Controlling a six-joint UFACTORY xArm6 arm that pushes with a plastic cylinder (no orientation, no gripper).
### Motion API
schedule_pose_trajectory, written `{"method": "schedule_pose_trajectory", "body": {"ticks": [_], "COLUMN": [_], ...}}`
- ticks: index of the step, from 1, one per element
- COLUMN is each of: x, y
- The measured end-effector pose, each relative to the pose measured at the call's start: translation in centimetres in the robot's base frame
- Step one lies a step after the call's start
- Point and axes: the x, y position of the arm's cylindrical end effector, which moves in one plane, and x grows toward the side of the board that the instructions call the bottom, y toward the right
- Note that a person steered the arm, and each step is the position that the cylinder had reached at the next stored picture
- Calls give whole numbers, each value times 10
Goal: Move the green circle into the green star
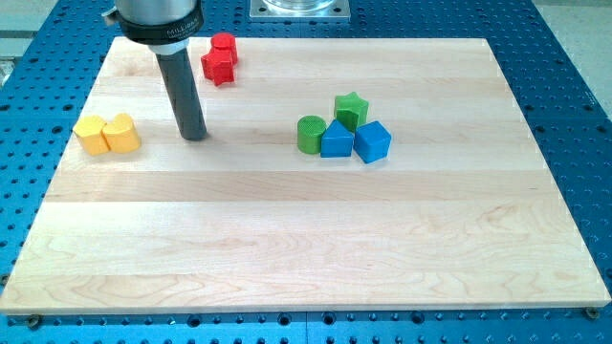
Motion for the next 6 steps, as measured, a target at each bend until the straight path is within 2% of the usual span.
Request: {"method": "schedule_pose_trajectory", "body": {"ticks": [1, 2, 4, 6], "x": [16, 57, 52, 2], "y": [36, 89, 119, 133]}}
